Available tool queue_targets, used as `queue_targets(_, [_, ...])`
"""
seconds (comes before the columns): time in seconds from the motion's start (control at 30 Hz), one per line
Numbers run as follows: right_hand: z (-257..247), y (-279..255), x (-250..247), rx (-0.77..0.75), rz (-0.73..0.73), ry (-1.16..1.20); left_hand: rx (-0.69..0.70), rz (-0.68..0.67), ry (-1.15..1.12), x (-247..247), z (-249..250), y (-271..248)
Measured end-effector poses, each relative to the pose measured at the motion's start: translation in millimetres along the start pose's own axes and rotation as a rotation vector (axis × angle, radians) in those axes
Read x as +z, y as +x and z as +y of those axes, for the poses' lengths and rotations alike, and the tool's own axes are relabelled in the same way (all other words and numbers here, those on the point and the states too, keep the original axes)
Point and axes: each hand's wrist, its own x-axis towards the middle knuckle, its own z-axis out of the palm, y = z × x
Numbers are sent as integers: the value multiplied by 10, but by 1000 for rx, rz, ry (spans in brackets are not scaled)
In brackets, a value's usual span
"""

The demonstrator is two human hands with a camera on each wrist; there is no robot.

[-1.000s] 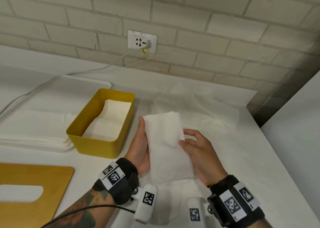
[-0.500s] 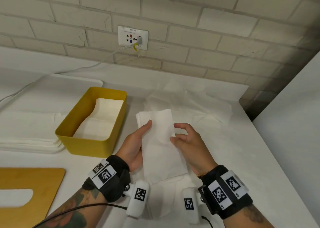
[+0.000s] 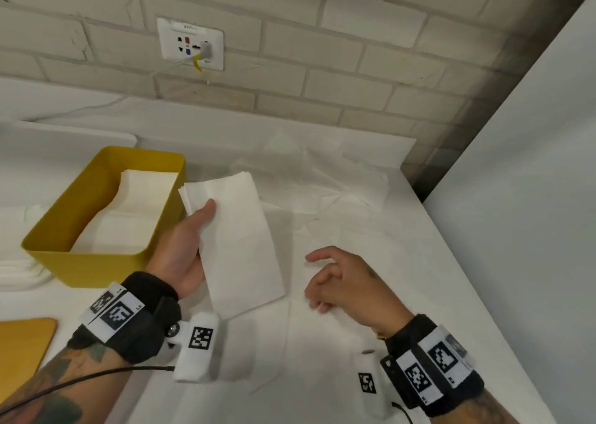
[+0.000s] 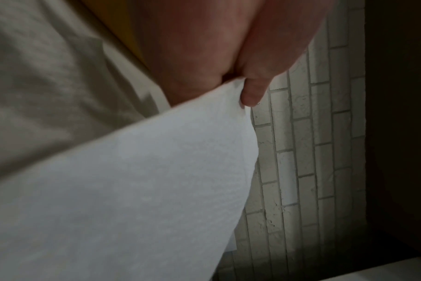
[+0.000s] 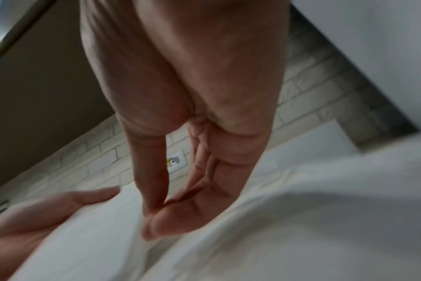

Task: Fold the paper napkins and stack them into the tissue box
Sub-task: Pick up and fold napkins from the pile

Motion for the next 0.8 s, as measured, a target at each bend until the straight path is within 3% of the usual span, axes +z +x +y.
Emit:
queue_targets(0.13, [28,148,-508,-56,219,-354,-7,6,-17,9,-24,-26])
queue_targets(0.33, [126,489,-598,-10,-12,-810,-17,31,6,37,-88,-101])
queue_targets(0.6, [224,567,-550,-17,56,-865,12,72,-15,-79,-66,-130])
queue_targets(0.8, [249,433,-669,48,-158,-825,-5,64,-29,-22,-95,-134])
